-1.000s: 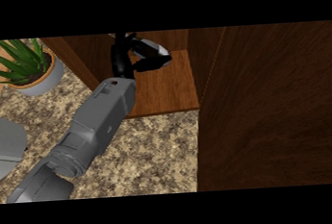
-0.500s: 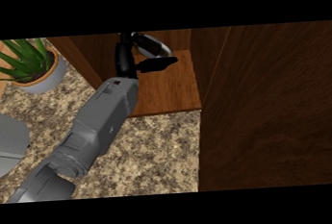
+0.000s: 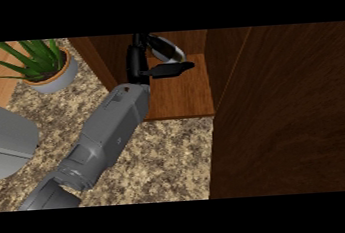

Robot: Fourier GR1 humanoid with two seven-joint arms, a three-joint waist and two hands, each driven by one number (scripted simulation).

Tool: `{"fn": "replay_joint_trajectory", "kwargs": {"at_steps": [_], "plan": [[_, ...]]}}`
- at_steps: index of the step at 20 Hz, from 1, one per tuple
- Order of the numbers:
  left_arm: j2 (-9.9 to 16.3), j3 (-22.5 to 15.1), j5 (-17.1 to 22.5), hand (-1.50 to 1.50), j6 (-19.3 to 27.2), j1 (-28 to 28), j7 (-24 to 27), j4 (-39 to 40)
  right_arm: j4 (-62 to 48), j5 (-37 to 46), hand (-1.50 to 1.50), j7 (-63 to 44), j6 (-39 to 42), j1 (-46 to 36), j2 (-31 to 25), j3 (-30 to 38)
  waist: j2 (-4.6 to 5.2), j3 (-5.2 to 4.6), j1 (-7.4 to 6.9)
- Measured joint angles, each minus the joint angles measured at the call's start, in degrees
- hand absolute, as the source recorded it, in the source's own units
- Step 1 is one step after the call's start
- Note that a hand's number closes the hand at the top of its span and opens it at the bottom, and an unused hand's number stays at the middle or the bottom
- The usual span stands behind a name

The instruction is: Pick up the wine, place it into the cabinet and close the cabinet

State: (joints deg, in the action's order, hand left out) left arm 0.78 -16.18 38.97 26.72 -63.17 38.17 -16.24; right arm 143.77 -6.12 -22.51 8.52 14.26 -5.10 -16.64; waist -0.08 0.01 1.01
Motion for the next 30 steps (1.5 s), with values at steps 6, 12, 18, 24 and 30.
{"fn": "replay_joint_trajectory", "kwargs": {"at_steps": [6, 12, 18, 24, 30], "plan": [[0.6, -0.9, -0.8, -1.50, -0.3, 5.1, -1.6, -8.6, 0.2, 0.2, -1.50, 0.4, -0.2, 1.3, -0.3, -0.4, -0.55, 0.00, -1.08], [0.9, -4.1, -2.5, -1.50, 1.0, 12.7, -4.0, -20.5, 0.2, 0.5, -1.50, 0.5, -1.0, 1.7, -0.4, -1.2, -0.86, -0.01, -1.83], [2.2, -8.1, -3.9, -1.50, 2.8, 22.1, -8.1, -35.3, 0.2, 0.7, -1.50, 0.0, -1.9, 0.4, -0.6, -1.1, -0.80, 0.00, -2.01], [4.4, -12.4, -5.4, -1.50, 5.3, 33.5, -11.2, -51.1, 0.2, 0.8, -1.50, -0.9, -2.4, -1.0, -1.1, -0.9, -0.68, -0.01, -1.90], [6.8, -16.4, -8.0, -1.50, 7.7, 43.2, -13.0, -64.6, 0.3, 1.1, -1.50, -1.8, -3.0, -1.5, -1.3, -2.0, -0.46, -0.02, -1.40]]}}
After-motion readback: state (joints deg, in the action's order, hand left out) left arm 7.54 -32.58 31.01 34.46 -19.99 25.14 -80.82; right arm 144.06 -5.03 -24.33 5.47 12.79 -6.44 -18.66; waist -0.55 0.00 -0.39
